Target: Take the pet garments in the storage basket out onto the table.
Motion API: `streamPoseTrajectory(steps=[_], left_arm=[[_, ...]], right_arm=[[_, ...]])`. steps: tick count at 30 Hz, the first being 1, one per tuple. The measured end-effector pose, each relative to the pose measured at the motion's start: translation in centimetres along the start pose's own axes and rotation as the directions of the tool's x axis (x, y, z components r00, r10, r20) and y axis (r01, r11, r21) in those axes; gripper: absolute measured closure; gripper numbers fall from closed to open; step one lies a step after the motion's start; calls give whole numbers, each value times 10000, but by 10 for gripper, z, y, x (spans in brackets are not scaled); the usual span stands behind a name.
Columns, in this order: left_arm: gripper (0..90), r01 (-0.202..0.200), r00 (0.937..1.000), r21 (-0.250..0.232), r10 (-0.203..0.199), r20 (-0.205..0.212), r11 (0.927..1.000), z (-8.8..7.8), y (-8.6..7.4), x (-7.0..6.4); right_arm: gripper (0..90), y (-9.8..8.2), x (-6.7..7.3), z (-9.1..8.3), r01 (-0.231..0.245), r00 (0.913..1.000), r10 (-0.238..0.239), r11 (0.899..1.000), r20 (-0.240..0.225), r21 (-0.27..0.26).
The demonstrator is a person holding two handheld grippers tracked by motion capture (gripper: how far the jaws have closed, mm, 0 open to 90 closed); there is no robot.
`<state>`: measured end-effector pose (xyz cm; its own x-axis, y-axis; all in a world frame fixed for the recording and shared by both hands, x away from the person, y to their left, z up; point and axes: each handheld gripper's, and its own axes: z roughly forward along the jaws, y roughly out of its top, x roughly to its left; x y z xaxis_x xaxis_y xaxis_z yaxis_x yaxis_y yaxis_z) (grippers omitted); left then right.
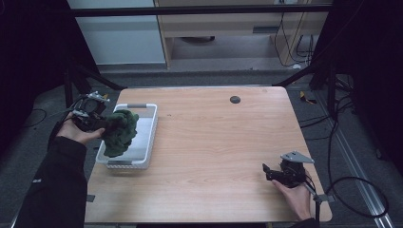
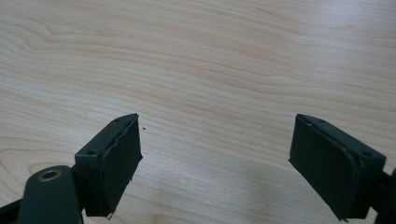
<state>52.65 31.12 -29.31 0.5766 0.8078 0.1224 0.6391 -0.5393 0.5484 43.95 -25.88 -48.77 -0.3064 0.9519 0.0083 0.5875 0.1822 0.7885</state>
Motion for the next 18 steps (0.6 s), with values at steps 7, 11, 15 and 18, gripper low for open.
streamPoseTrajectory(steps=[7, 11, 15, 18], left_arm=[[725, -414, 9985, -139, 419, 354, 9990, -5, 5, -12], [725, -695, 9962, -134, 701, 510, 9975, -6, 7, -22], [726, -1037, 9913, -267, 1055, 787, 9942, -7, 10, -34], [725, -1320, 9869, -286, 1340, 902, 9908, -9, 13, -43]], right_arm=[[165, 0, 0, 0, 8, 10000, -8, 10000, -12, -6], [164, 0, 0, 0, -12, 10000, 12, 10000, -28, 2], [164, 0, 0, 0, 3, 10000, -3, 10000, -19, 3], [164, 0, 0, 0, 8, 10000, -8, 10000, -20, 3]])
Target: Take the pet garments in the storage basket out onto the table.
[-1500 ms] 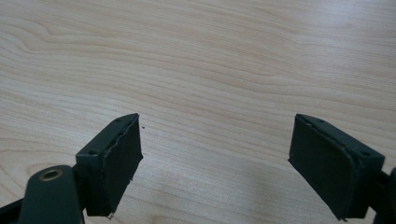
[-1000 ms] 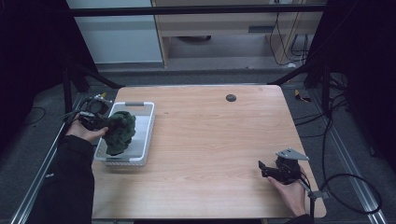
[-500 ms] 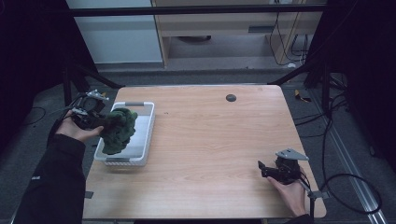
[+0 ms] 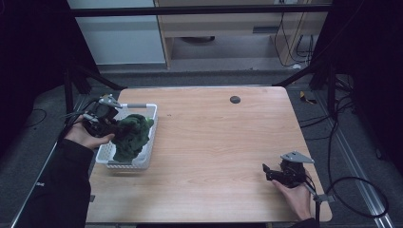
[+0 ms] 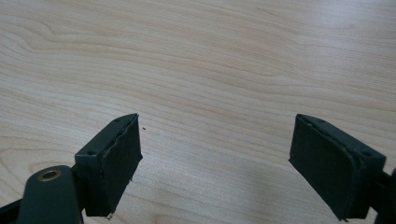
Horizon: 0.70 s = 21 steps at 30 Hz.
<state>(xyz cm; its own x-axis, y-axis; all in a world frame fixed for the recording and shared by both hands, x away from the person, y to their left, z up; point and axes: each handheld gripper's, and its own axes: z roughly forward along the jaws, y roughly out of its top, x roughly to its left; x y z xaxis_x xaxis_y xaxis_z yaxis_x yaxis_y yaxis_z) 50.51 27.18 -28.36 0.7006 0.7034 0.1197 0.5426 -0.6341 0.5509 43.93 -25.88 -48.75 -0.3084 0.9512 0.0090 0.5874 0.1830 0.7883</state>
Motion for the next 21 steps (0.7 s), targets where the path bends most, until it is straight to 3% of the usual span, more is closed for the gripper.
streamPoseTrajectory(steps=[6, 21], left_arm=[[725, -717, 9968, -146, 721, 346, 9973, 0, 13, -25], [725, -1763, 9801, 40, 1752, 932, 9843, 15, 31, -54]], right_arm=[[164, 0, 0, 0, 2, 10000, -2, 10000, -10, 0], [164, 0, 0, 0, -4, 10000, 4, 10000, -37, 13]])
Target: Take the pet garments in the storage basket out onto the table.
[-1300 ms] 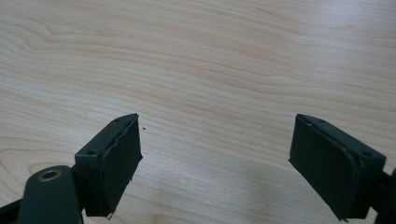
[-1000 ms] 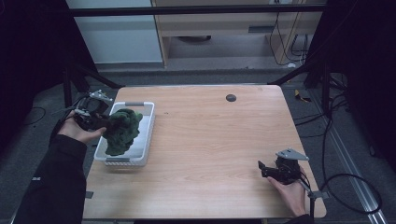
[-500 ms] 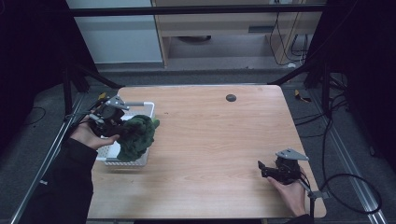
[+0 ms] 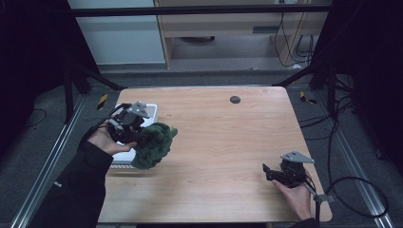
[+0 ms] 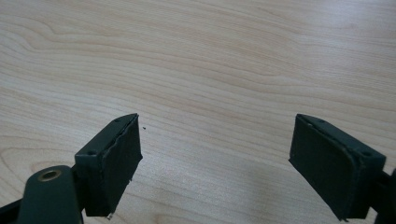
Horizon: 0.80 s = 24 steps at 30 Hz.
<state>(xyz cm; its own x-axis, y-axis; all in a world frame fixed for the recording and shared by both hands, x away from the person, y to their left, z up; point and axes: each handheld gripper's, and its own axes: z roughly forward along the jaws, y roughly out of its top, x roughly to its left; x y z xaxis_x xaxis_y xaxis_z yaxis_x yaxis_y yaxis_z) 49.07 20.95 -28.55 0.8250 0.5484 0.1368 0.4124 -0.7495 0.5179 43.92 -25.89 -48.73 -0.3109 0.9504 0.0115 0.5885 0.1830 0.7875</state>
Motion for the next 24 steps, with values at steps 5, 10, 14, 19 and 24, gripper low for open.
streamPoseTrajectory(steps=[5, 10, 14, 19, 24], left_arm=[[725, -255, 9994, 138, 252, 230, 9996, 10, 6, -5], [725, -544, 9974, 237, 532, 494, 9982, 20, 14, -12], [725, -925, 9932, 349, 898, 741, 9951, 27, 24, -19], [725, -1295, 9871, 346, 1255, 997, 9910, 35, 34, -27], [725, -1619, 9804, 335, 1569, 1189, 9862, 40, 42, -34]], right_arm=[[164, 0, 0, 0, -13, 10000, 13, 10000, -18, 2], [164, 0, 0, 0, -49, 10000, 49, 10000, -28, 17], [164, 0, 0, 0, -56, 10000, 56, 10000, -45, 22], [164, 0, 0, -1, -109, 9999, 109, 9999, -80, 1], [164, 1, 0, -1, -95, 9999, 95, 10000, -108, -23]])
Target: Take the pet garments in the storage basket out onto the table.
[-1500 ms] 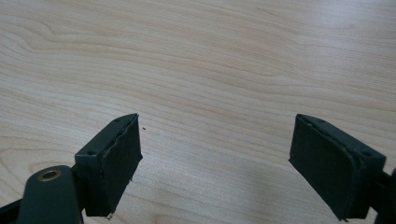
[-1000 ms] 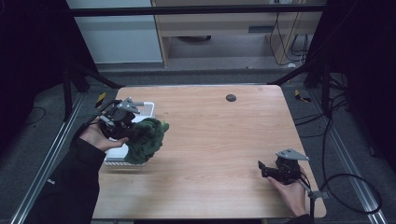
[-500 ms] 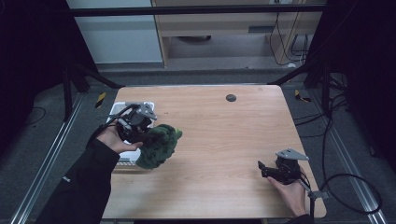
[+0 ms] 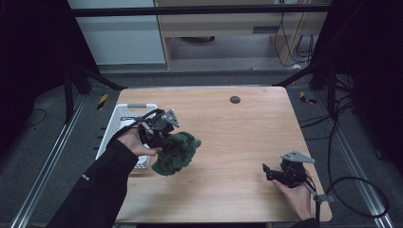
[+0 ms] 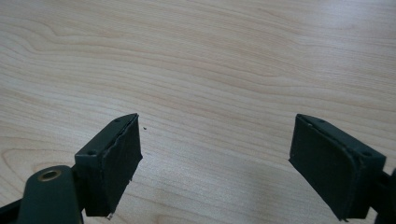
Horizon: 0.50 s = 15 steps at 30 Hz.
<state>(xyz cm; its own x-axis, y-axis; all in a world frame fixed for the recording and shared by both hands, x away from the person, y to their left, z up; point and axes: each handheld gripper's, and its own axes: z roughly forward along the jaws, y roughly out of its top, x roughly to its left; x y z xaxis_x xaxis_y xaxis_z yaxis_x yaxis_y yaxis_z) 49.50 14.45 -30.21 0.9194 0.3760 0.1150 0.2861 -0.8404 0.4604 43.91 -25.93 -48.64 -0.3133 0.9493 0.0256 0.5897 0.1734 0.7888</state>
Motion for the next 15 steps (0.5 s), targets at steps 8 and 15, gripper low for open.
streamPoseTrajectory(steps=[8, 15], left_arm=[[725, -445, 9984, -1, 445, 360, 9990, 7, 9, -6], [725, -758, 9951, 109, 750, 651, 9971, 18, 16, -13]], right_arm=[[164, 0, 0, 0, 67, 10000, -67, 10000, 6, -31], [165, 0, 0, 0, 67, 10000, -67, 10000, -2, -28]])
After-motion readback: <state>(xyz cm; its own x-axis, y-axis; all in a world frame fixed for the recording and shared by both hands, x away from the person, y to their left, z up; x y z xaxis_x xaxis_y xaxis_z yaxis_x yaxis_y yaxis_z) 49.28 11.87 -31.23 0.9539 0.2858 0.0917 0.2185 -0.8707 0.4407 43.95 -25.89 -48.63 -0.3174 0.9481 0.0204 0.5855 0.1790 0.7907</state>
